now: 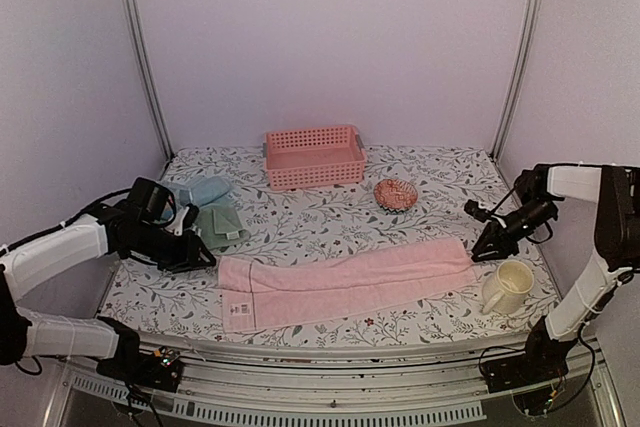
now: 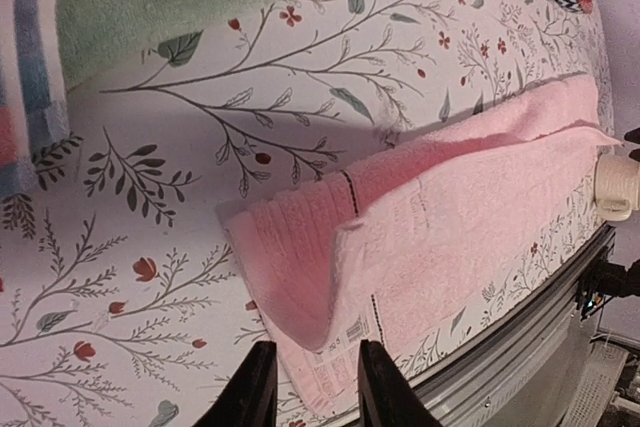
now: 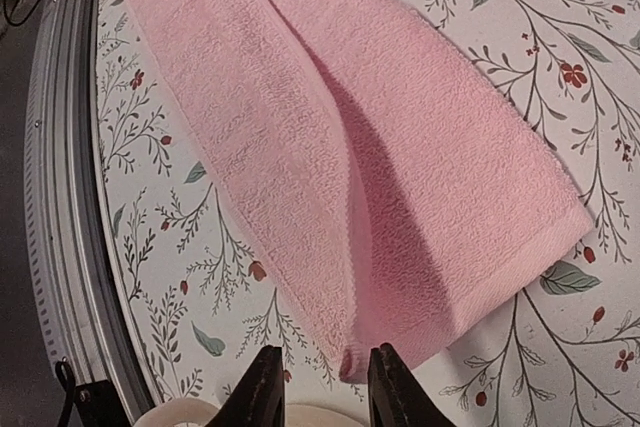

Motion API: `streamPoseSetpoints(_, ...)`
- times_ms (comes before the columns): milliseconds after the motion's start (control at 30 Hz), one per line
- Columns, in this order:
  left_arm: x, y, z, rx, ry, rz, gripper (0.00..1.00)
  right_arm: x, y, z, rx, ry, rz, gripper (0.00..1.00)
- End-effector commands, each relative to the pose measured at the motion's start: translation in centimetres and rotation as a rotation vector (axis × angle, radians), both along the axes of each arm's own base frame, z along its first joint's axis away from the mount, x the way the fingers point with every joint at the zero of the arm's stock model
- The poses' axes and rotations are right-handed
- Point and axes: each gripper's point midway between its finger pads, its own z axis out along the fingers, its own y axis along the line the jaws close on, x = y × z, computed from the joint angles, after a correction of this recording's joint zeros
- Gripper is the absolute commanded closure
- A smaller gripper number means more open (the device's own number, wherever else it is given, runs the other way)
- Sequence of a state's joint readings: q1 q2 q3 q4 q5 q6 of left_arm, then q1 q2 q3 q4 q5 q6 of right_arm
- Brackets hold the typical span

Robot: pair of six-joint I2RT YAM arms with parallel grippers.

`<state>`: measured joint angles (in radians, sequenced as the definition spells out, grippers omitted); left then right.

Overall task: Roll the towels
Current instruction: Fold the towel at the center of the board, then adjust the towel at the center of the board.

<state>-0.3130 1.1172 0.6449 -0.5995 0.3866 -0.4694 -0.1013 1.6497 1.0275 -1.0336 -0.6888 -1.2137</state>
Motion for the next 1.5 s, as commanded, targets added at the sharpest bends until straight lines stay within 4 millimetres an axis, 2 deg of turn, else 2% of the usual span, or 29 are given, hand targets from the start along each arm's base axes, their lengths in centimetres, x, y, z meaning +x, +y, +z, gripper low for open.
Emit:
streamPoseSetpoints(0,1.6,0.5,4.2,0.01,-0.147,0.007,0.7,-0.8,-0.1,2.5,0.0,-0.049,0.069,0.67)
streamPoseSetpoints(67,2.5,1.1,4.9,0.02,-0.198,0.051,0.69,0.6,-0.3,2.9,-0.004,-0.078,0.05,0.67)
streamPoseSetpoints(133,3.3,2.2,4.3,0.061,-0.185,0.126,0.67,2.9,-0.4,3.0,0.0,-0.086,-0.005,0.68)
streamPoseSetpoints(200,4.1,2.5,3.4,0.065,-0.146,0.154,0.67,5.2,-0.7,2.4,-0.009,-0.072,-0.078,0.69)
streamPoseSetpoints(300,5.4,1.3,1.9,0.008,-0.096,0.141,0.65,8.8,-1.6,1.7,-0.04,-0.047,-0.196,0.69)
streamPoseSetpoints(433,6.5,-0.2,-0.7,-0.06,0.007,0.119,0.68,10.9,-1.8,-0.2,-0.086,-0.007,-0.258,0.7)
streamPoseSetpoints(467,6.7,-0.6,-1.5,-0.068,0.043,0.108,0.7,11.2,-1.6,-0.8,-0.105,-0.003,-0.26,0.7)
streamPoseSetpoints(567,6.5,-2.3,-1.9,-0.144,0.085,0.033,0.77,11.0,-0.6,-2.5,-0.157,0.014,-0.238,0.69)
streamPoseSetpoints(733,4.8,-5.3,0.3,-0.287,0.059,-0.129,0.8,10.3,0.6,-4.7,-0.189,0.054,-0.212,0.68)
streamPoseSetpoints(800,2.8,-6.3,0.5,-0.326,0.099,-0.19,0.8,10.2,0.7,-5.2,-0.19,0.067,-0.209,0.68)
streamPoseSetpoints(900,-0.5,-6.9,-0.8,-0.3,0.184,-0.239,0.8,10.1,0.7,-5.7,-0.196,0.08,-0.213,0.67)
streamPoseSetpoints(1000,-3.9,-6.1,-2.6,-0.188,0.298,-0.234,0.81,10.0,0.4,-5.9,-0.211,0.084,-0.218,0.67)
streamPoseSetpoints(1067,-5.2,-5.1,-3.0,-0.114,0.341,-0.215,0.82,9.8,0.3,-5.9,-0.217,0.083,-0.216,0.67)
streamPoseSetpoints(1133,-4.8,-3.8,-2.3,-0.032,0.308,-0.175,0.82,9.5,0.2,-5.8,-0.224,0.076,-0.212,0.67)
streamPoseSetpoints(1233,-2.4,-2.3,-0.6,0.071,0.207,-0.122,0.81,9.2,0.2,-5.8,-0.225,0.075,-0.21,0.67)
streamPoseSetpoints(1333,-0.2,-1.8,0.6,0.119,0.13,-0.077,0.79,9.1,0.3,-5.6,-0.218,0.071,-0.209,0.66)
streamPoseSetpoints(1467,0.8,-1.3,-0.6,0.167,0.142,-0.046,0.7,9.2,0.2,-4.9,-0.22,0.058,-0.215,0.65)
